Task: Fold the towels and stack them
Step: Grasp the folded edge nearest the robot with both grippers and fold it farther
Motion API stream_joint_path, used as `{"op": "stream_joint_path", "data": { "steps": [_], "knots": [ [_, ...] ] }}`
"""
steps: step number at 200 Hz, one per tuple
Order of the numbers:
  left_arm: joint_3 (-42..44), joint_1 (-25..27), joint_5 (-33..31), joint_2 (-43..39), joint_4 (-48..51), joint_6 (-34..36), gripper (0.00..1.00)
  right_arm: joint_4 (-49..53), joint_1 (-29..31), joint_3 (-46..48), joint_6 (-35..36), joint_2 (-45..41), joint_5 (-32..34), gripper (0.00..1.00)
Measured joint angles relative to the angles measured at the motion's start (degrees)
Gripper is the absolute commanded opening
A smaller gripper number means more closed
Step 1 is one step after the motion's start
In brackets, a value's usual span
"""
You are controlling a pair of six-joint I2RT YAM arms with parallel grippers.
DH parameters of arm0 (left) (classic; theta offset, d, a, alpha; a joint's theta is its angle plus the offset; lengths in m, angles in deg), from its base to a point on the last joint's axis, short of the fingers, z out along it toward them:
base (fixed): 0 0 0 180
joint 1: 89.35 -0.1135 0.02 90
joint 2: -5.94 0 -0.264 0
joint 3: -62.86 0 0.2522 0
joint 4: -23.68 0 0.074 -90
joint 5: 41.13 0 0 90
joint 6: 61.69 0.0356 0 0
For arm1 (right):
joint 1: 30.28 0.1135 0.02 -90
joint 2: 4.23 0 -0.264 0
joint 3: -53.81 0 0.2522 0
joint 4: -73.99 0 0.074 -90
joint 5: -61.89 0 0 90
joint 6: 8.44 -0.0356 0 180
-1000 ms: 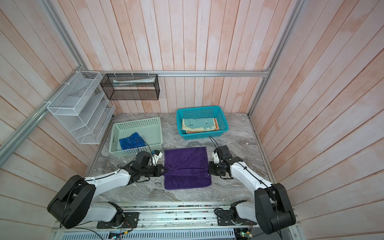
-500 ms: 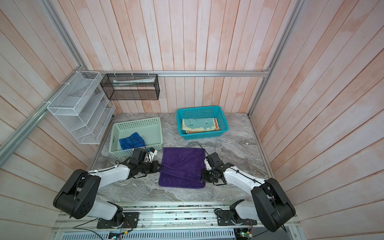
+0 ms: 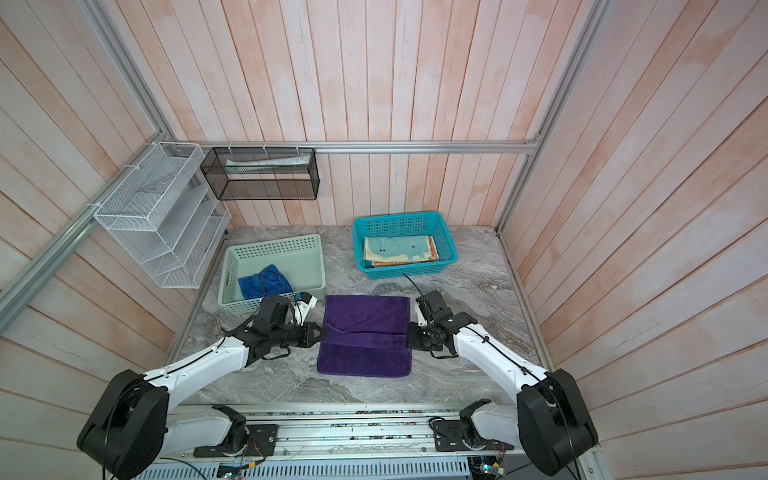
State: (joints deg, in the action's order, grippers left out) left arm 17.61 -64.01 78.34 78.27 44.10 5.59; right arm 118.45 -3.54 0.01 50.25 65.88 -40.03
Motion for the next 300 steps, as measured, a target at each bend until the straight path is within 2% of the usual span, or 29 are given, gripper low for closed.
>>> {"op": "stream_joint_path", "data": {
  "steps": [9, 23, 38, 46, 55, 82, 109, 123, 144, 172, 198, 222, 254, 300],
  "knots": [
    [1.2, 0.09, -0.07, -0.02, 0.07, -0.2, 0.1, -0.13, -0.13, 0.61, 0.0, -0.61, -0.28, 0.0],
    [2.97, 0.09, -0.2, 0.0, 0.42, -0.46, 0.23, -0.31, -0.15, 1.6, 0.02, -0.76, -1.68, 0.0],
    [4.33, 0.07, -0.39, -0.22, 0.94, -1.68, 0.33, -0.13, -0.2, 2.78, -0.09, -0.55, -2.45, 0.19],
    [4.92, 0.07, -0.57, -0.9, 1.6, -2.36, 0.35, 0.22, -0.28, 3.3, 0.0, -0.52, -2.97, 0.3],
    [5.27, 0.07, -0.79, -2.27, 2.64, -2.54, 0.36, 0.76, -0.28, 3.58, -0.33, -0.68, -3.67, 0.34],
    [4.94, -0.55, -1.66, -8.66, 5.84, -3.13, 0.38, 2.86, -0.28, 2.6, -0.44, -2.86, -5.68, 0.38],
    [2.45, -1.77, -2.97, -10.95, 7.67, -3.28, 0.38, 3.78, -0.28, -0.7, -0.33, -3.96, -4.92, 0.39],
    [0.04, -2.01, -3.06, -9.11, 8.07, -3.19, 0.33, 3.63, -0.28, -2.03, -0.04, -3.04, -4.33, 0.38],
    [-5.68, -1.6, -2.99, -1.99, 8.2, -2.67, 0.27, 2.82, -0.26, -4.28, 1.29, 1.42, -3.98, 0.32],
    [-11.52, 0.33, -3.58, 7.39, 7.3, -2.05, 0.26, 0.15, -0.09, -6.95, 2.93, 9.05, -4.02, 0.22],
    [-13.09, 1.6, -4.09, 14.4, 6.82, -1.95, 0.25, -2.54, 0.94, -6.95, 3.54, 13.88, -4.09, 0.17],
    [-13.0, 2.86, -4.5, 17.68, 7.82, -1.95, 0.24, -4.61, 2.36, -4.68, 3.43, 15.41, -4.57, 0.13],
    [-9.88, 6.29, -5.77, 14.67, 9.9, -2.51, 0.24, -7.04, 5.7, 1.95, 1.29, 12.61, -6.67, 0.13],
    [0.52, 10.78, -8.44, -0.33, 17.16, -9.86, 0.24, -6.05, 10.43, 12.26, -6.14, -1.81, -8.22, 0.2]
  ]
}}
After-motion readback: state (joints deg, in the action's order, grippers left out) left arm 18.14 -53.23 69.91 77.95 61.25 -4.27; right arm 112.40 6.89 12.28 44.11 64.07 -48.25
